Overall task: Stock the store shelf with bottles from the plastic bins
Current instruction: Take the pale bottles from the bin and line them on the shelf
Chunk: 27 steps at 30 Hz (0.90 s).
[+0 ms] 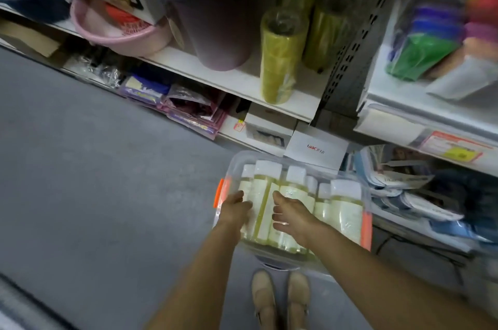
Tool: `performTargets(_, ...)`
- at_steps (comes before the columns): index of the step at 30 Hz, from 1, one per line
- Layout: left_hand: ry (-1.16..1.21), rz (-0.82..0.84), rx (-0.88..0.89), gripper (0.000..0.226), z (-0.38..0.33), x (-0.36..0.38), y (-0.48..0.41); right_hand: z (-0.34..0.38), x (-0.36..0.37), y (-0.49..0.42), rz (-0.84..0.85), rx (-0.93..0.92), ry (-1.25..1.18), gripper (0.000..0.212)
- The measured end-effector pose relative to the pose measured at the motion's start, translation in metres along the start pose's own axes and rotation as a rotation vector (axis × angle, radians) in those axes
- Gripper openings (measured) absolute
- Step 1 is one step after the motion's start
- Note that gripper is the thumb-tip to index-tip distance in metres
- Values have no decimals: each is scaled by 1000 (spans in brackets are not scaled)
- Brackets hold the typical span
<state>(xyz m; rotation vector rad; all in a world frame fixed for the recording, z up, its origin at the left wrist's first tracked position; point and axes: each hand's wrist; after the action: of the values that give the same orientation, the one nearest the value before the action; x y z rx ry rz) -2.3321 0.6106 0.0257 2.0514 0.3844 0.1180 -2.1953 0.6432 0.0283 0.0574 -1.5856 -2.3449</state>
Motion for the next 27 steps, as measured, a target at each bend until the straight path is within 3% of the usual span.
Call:
performTargets(4,-105,42,14,59,16,1,-31,-5,8,-28,-26,61,-138,70)
performTargets(10,-298,120,41,71,26,11,-53,-6,17,-45,-40,57,-302,69)
performTargets(13,-656,61,107,105,30,19,-63,-6,11,-48,-54,45,-254,62)
performTargets(15,-777,21,145,113,34,22,-69,-8,6,-49,-54,33,-206,58)
performTargets(21,-675,18,182,110,38,17,-81,-13,-4,-42,-28,4,-206,52)
performTargets(27,-48,155,0,72,23,-2,-39,-4,-28,-25,3,-36,-242,41)
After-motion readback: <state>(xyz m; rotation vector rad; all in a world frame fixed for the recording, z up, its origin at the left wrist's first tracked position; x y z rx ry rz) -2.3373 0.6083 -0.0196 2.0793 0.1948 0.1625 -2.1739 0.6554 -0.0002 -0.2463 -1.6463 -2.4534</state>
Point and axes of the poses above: each hand's wrist, its own y-axis away from the middle knuckle, its own x-axis out of the palm, z = x × y, and after that the axes turned 6 degrees about z, right-handed
